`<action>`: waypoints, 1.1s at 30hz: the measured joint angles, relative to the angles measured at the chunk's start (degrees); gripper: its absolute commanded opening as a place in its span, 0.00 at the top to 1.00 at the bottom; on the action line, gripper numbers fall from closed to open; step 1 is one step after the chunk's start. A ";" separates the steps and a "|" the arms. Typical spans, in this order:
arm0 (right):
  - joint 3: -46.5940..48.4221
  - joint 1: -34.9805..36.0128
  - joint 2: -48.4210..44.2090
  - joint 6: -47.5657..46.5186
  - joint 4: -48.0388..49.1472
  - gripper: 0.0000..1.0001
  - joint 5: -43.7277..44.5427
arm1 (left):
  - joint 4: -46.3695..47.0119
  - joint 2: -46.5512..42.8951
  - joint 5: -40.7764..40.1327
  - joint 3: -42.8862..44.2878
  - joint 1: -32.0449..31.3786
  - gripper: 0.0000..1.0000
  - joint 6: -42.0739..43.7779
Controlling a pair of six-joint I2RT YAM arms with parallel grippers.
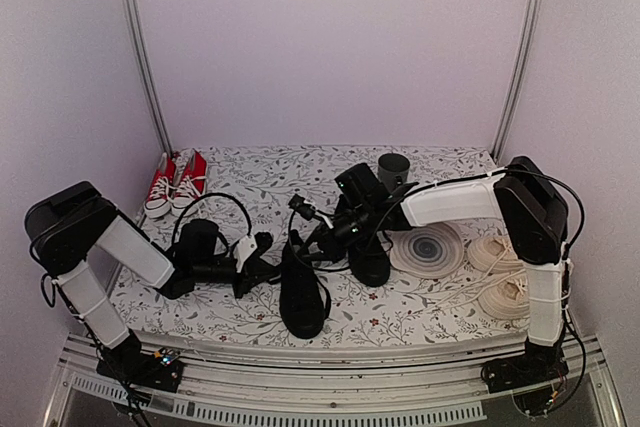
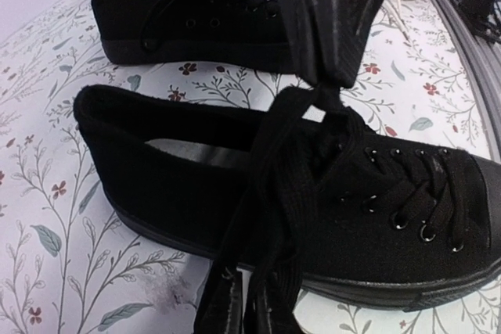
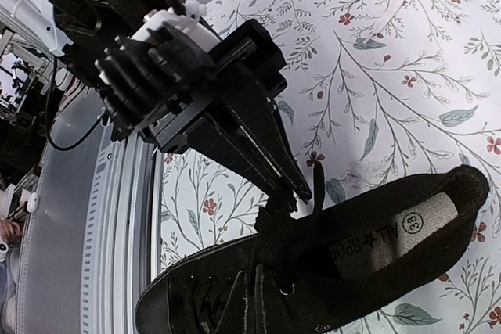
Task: Tie the shoes
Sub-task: Pull the loops with the shoelace from the shoe.
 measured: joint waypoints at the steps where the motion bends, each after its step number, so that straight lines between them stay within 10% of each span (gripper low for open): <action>1: -0.07 -0.13 -0.02 -0.04 0.02 0.99 0.00 | -0.74 -0.07 -0.44 0.13 -0.02 0.71 0.24; 10: -0.20 -0.33 -0.07 -0.17 0.15 0.99 -0.48 | -1.49 -8.70 -1.49 -3.30 -1.55 0.20 3.67; 33: -0.28 -0.55 -0.07 -0.17 0.31 0.99 -1.33 | -5.70 -0.98 -1.14 7.67 -3.08 0.47 17.73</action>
